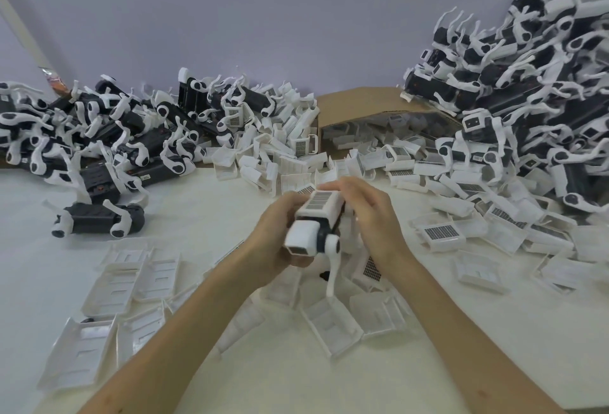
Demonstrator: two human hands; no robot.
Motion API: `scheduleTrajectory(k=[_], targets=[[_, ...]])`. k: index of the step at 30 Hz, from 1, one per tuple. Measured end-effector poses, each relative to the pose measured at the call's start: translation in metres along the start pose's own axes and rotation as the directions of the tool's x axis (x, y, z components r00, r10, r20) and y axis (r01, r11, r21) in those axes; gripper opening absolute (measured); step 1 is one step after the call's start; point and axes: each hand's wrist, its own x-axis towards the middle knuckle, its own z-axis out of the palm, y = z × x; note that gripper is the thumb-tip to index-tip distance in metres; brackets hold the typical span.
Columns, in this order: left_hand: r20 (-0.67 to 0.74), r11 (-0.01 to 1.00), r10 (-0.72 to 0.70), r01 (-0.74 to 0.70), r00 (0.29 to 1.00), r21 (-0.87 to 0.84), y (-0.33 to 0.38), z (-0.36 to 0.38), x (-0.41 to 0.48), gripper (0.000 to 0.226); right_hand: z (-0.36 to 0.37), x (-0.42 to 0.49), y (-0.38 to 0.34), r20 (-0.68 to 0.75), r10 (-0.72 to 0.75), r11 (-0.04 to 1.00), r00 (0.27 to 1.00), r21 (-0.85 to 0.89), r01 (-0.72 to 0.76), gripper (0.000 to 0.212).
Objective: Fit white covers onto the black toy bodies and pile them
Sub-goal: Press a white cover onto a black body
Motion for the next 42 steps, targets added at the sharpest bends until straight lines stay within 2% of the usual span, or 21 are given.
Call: scheduleTrajectory(k=[2,4,7,11,15,20,23,28,31,36,38,40,42], targets=[[0.105,0.996,0.013,-0.003,0.994,-0.091,0.004,-0.006,0.000,0.033,-0.013,-0.003,0.004,-0.016,-0.015,1.000,1.000,-0.026,0.015,0.028],[0.122,0.992,0.026,-0.010,0.992,-0.128,0.008,-0.011,-0.002,0.041,-0.017,-0.006,0.004,-0.010,-0.179,0.964,0.984,-0.203,0.173,0.046],[0.097,0.991,0.024,-0.011,0.995,-0.136,0.008,-0.015,0.001,0.033,-0.010,-0.010,0.006,0.082,-0.330,0.876,0.940,-0.345,0.338,0.066],[0.093,0.995,0.025,-0.016,0.995,-0.096,0.009,-0.016,0.001,0.026,-0.007,-0.009,0.011,0.166,-0.368,0.813,0.915,-0.421,0.403,0.071],[0.108,0.998,0.026,-0.019,0.994,-0.065,0.008,-0.017,0.001,0.024,-0.007,-0.009,0.016,0.202,-0.377,0.778,0.904,-0.460,0.428,0.075],[0.093,0.999,0.030,-0.028,0.995,-0.025,0.007,-0.016,0.001,0.018,-0.002,-0.009,0.016,0.221,-0.416,0.742,0.882,-0.478,0.470,0.068],[0.079,1.000,0.004,-0.004,0.997,-0.003,0.006,-0.017,0.001,0.016,-0.001,-0.011,0.013,0.225,-0.391,0.777,0.892,-0.439,0.451,0.062],[0.034,1.000,-0.002,0.002,0.999,0.001,0.003,-0.022,0.003,0.026,0.000,-0.013,0.009,0.255,-0.352,0.820,0.900,-0.380,0.429,0.054],[0.024,1.000,-0.001,0.000,1.000,0.016,0.003,-0.020,0.003,0.026,0.000,-0.013,0.012,0.275,-0.366,0.790,0.889,-0.413,0.453,0.055],[-0.016,0.999,-0.011,0.012,1.000,0.037,0.001,-0.021,0.005,0.040,0.005,-0.015,0.015,0.298,-0.444,0.709,0.845,-0.460,0.535,0.055],[-0.061,0.997,0.009,-0.005,0.998,0.077,0.002,-0.021,0.004,0.035,0.006,-0.014,0.015,0.285,-0.473,0.691,0.834,-0.468,0.552,0.056],[-0.078,0.993,0.024,-0.015,0.997,0.113,0.004,-0.021,0.002,0.030,0.007,-0.015,0.015,0.261,-0.472,0.704,0.842,-0.463,0.538,0.064],[-0.054,0.990,0.014,-0.006,0.998,0.139,0.006,-0.019,0.001,0.036,0.005,-0.015,0.015,0.242,-0.417,0.772,0.876,-0.415,0.482,0.069]])
